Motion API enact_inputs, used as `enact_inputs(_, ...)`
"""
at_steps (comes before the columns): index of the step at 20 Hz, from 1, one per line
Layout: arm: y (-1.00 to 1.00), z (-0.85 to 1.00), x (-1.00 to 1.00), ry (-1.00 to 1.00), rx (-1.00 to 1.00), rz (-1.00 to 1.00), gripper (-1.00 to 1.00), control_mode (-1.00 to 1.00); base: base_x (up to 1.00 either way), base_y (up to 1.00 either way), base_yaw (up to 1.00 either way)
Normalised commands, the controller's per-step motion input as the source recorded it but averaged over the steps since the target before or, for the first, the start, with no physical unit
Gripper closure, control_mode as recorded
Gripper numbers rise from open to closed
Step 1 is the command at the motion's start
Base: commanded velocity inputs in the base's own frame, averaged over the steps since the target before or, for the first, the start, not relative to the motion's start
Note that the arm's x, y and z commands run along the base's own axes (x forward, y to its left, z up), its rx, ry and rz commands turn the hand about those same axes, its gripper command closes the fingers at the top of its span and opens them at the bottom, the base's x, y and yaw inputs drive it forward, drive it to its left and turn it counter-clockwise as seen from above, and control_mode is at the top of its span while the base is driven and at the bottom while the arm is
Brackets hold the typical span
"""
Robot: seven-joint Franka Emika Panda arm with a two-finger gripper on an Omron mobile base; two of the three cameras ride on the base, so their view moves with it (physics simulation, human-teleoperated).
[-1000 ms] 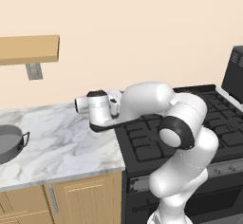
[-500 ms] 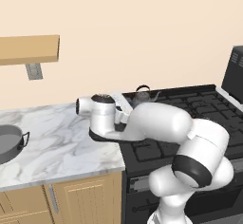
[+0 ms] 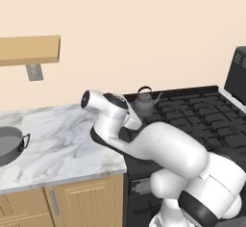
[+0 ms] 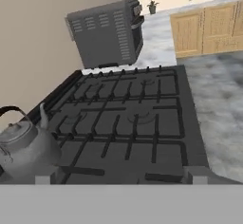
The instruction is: Pick the kettle from the cabinet and place it on a stove burner. Then pick the pot from the counter and place it on another stove burner. Finally, turn both burners on.
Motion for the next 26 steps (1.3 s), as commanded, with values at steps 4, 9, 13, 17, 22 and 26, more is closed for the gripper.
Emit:
enact_inputs(4, 0.24, 0.00, -0.06, 0.03, 0.27, 0.09, -1.00, -1.00, 0.00, 0.00, 0.00)
enact_inputs(9, 0.24, -0.02, -0.01, 0.01, 0.03, 0.06, -1.00, -1.00, 0.00, 0.00, 0.00)
enact_inputs(13, 0.03, 0.00, -0.05, -0.02, 0.00, 0.00, -1.00, -1.00, 0.00, 0.00, 0.00)
enact_inputs(17, 0.00, 0.00, 0.00, 0.00, 0.00, 0.00, -1.00, 1.00, -0.31, 0.47, 0.00)
enact_inputs(22, 0.00, 0.00, 0.00, 0.00, 0.00, 0.00, -1.00, 1.00, -0.21, 0.58, 0.00)
enact_inputs(26, 0.00, 0.00, 0.00, 0.00, 0.00, 0.00, -1.00, 1.00, -0.12, 0.59, 0.00)
